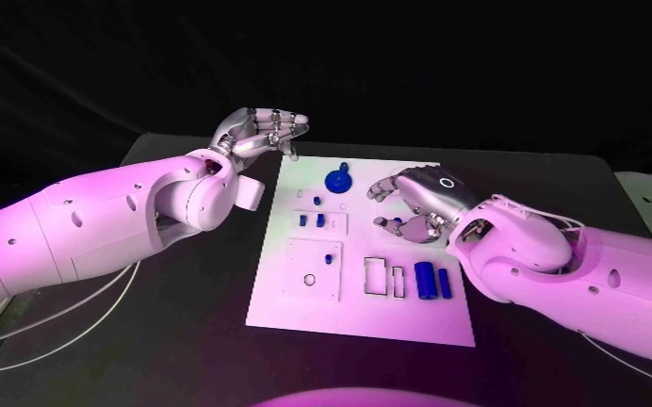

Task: Assemble the parts on the task board

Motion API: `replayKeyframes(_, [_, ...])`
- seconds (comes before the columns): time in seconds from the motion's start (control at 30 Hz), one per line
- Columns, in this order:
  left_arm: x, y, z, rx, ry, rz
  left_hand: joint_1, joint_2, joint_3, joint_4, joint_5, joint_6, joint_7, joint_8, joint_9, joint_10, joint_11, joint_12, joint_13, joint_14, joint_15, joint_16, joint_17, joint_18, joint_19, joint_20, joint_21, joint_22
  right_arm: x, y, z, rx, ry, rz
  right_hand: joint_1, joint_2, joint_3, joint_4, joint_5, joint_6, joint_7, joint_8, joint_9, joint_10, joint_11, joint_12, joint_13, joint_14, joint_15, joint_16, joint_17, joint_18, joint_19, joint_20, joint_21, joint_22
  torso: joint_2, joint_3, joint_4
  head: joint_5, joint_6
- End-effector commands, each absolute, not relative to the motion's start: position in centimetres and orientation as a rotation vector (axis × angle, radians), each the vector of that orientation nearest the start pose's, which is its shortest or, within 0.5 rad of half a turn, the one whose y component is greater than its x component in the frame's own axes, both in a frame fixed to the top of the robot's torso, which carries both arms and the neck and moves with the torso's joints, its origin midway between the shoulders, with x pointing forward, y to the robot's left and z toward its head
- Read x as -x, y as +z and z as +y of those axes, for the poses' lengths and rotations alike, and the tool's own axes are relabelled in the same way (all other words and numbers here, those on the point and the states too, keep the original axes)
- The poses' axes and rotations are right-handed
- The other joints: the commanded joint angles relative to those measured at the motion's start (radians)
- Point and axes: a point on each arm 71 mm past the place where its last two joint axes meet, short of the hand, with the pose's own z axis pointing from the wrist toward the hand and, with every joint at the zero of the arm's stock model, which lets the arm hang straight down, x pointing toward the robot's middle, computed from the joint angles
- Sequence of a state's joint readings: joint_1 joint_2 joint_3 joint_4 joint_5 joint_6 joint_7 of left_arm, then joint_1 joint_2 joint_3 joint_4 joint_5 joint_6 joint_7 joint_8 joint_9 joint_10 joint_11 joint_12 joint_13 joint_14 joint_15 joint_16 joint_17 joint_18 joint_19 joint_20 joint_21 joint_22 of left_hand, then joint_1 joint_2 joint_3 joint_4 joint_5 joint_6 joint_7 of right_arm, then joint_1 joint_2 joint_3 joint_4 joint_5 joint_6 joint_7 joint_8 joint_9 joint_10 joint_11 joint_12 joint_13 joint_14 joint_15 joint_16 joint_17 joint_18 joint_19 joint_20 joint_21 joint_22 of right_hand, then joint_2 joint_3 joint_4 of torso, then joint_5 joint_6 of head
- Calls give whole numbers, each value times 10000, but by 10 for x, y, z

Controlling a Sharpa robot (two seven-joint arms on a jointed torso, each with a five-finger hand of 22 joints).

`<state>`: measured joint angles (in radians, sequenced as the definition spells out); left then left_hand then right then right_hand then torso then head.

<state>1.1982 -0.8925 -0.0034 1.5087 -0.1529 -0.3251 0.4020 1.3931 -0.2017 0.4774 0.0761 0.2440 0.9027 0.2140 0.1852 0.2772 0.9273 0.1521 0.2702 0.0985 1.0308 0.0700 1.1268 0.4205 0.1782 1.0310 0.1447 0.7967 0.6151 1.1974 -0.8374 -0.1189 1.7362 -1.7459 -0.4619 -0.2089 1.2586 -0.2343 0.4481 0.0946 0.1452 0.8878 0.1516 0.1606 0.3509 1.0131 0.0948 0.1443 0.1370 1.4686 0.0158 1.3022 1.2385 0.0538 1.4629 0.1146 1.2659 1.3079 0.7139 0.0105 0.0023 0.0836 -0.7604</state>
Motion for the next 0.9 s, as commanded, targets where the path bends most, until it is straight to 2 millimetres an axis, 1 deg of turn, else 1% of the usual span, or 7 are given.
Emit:
replayKeyframes(0.03, [-495,-161,236,9464,-14945,13808,-49,7,-4,24,-35,-80,-3,-32,-13,-82,-11,51,-10,-76,-15,44,-14,59,26,78,-33,-16,-431,-188,-147,3936,6606,15930,226,115,-692,158,61,-130,-83,-90,-36,-221,25,164,-20,368,-57,106,14,162,-22,-69,-109,557,-3,-9,-34,-75,79])
replayKeyframes(0.2, [-495,-161,237,9444,-14940,13770,30,31,18,-29,-21,-64,-12,-19,-7,-85,-20,92,-7,-81,-29,61,-22,66,42,71,-38,-22,-437,-191,-158,4124,6169,16587,606,217,-1046,231,125,52,-103,64,5,-218,5,412,18,383,-70,225,76,151,3,-77,-75,593,5,-18,-26,-96,97])
replayKeyframes(0.33, [-494,-160,237,9429,-14942,13742,30,31,18,-29,-21,-64,-12,-19,-7,-85,-20,92,-7,-81,-29,61,-22,66,42,71,-38,-22,-438,-193,-161,4310,5988,16898,669,219,-1119,250,124,77,-124,99,12,-225,2,458,23,386,-71,247,85,148,9,-81,-66,602,5,-36,-19,-111,52])
replayKeyframes(0.43, [-494,-160,237,9426,-14936,13731,49,38,24,-42,-20,-58,-13,-14,-5,-83,-21,105,-7,-81,-32,66,-25,67,48,68,-36,-23,-439,-194,-161,4387,5894,17026,739,244,-1172,273,121,105,-166,137,17,-212,-4,519,32,388,-71,265,87,145,18,-87,-49,617,11,-33,-5,-81,19])
replayKeyframes(0.6, [-494,-160,237,9428,-14927,13728,49,38,24,-42,-20,-58,-13,-14,-5,-83,-21,105,-7,-81,-32,66,-25,67,48,68,-36,-23,-442,-196,-161,4462,5804,17149,853,327,-1169,323,115,186,-199,210,25,-115,-31,658,57,387,-88,290,81,134,43,-102,3,657,12,-33,-10,-87,16])
replayKeyframes(0.73, [-494,-160,238,9438,-14911,13736,49,38,24,-42,-20,-58,-13,-14,-5,-83,-21,105,-7,-81,-32,66,-25,67,48,68,-36,-23,-443,-198,-159,4438,5823,17185,857,400,-1111,501,139,348,-94,298,18,121,-91,882,96,394,-135,354,111,77,150,-144,269,839,15,-33,-21,-49,25])
replayKeyframes(0.9, [-494,-160,238,9438,-14915,13744,55,42,24,-46,-20,-54,-12,-12,-4,-83,-21,114,-7,-81,-33,70,-27,67,53,66,-35,-23,-444,-198,-157,4416,5907,17192,969,472,-909,592,179,580,-102,382,10,351,-122,1009,106,406,-170,424,155,10,267,-169,580,1049,7,-31,-35,-49,5])
